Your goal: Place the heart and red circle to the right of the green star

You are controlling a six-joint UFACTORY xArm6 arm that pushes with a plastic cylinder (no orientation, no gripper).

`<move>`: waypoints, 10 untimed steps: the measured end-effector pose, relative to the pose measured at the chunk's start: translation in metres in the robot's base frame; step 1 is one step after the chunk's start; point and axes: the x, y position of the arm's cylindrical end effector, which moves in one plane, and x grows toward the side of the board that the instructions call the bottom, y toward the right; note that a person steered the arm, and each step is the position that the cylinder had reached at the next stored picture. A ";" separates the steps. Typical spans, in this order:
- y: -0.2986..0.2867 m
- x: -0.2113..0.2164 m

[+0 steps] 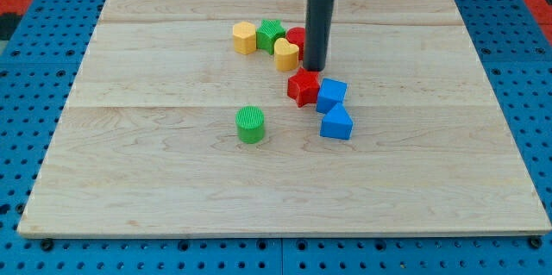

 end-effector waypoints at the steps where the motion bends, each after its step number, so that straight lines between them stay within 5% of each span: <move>1: -0.012 0.005; 5: -0.126 0.022; 10: -0.023 -0.008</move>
